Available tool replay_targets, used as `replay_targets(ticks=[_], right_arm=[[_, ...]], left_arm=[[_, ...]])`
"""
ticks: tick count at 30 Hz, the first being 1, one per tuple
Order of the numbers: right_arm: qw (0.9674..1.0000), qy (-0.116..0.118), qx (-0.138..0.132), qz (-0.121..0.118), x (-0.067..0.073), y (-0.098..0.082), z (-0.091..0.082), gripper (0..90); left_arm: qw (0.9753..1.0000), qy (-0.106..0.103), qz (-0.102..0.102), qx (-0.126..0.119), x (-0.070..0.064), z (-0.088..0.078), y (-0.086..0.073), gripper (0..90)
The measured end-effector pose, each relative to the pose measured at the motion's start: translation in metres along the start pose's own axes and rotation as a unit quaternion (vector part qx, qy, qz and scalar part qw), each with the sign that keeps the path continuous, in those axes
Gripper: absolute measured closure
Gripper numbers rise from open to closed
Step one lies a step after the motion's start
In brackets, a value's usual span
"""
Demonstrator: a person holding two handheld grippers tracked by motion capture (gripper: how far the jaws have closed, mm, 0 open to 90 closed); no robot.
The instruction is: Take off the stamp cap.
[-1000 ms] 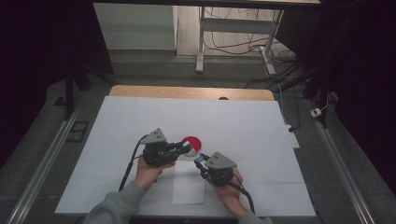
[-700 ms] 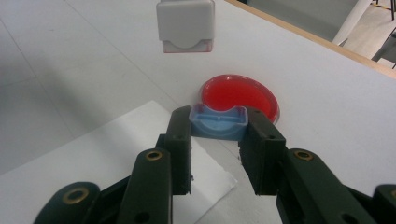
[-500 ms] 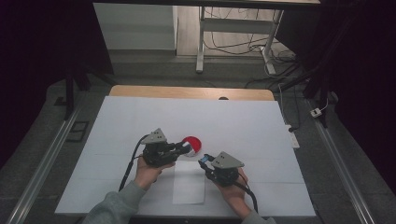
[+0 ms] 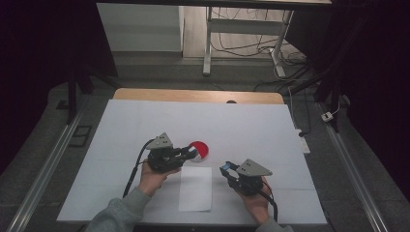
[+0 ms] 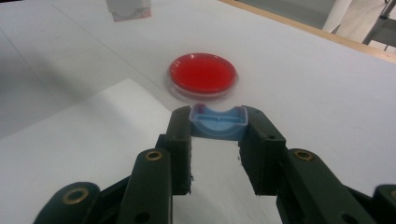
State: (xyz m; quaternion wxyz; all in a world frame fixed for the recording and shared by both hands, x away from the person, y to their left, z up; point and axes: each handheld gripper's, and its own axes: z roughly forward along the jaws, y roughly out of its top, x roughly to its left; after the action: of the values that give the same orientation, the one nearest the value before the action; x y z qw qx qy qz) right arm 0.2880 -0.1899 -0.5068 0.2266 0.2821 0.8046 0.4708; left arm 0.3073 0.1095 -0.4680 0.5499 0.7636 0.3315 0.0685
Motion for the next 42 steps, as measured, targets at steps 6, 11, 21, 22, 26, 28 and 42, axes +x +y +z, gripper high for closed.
replay_targets(ticks=[6,11,21,22,26,28,42], right_arm=[[0.9998,-0.018,-0.002,0.011,-0.016,-0.010,-0.020,65.2],[0.9993,-0.033,-0.005,0.016,-0.027,-0.017,-0.037,65.1],[0.9985,-0.050,-0.008,0.022,-0.045,-0.031,-0.066,65.1],[0.9984,-0.051,-0.008,0.023,-0.046,-0.033,-0.067,65.1],[0.9982,-0.055,-0.006,0.022,-0.051,-0.036,-0.073,65.0],[0.9981,-0.057,-0.004,0.022,-0.052,-0.037,-0.074,65.0],[0.9982,-0.056,0.001,0.022,-0.055,-0.039,-0.071,65.0]], left_arm=[[1.0000,0.000,0.000,0.001,0.001,0.001,0.000,75.8],[1.0000,-0.001,0.003,0.003,0.001,0.003,0.001,75.7],[1.0000,0.002,0.007,0.004,0.001,0.002,0.003,75.7],[1.0000,0.003,0.006,0.003,0.001,0.002,0.003,75.7],[1.0000,0.005,0.006,0.002,0.002,0.000,0.003,75.7],[1.0000,0.006,0.007,0.002,0.002,0.000,0.004,75.7],[0.9997,0.021,0.009,0.012,0.007,0.001,0.005,75.7]])
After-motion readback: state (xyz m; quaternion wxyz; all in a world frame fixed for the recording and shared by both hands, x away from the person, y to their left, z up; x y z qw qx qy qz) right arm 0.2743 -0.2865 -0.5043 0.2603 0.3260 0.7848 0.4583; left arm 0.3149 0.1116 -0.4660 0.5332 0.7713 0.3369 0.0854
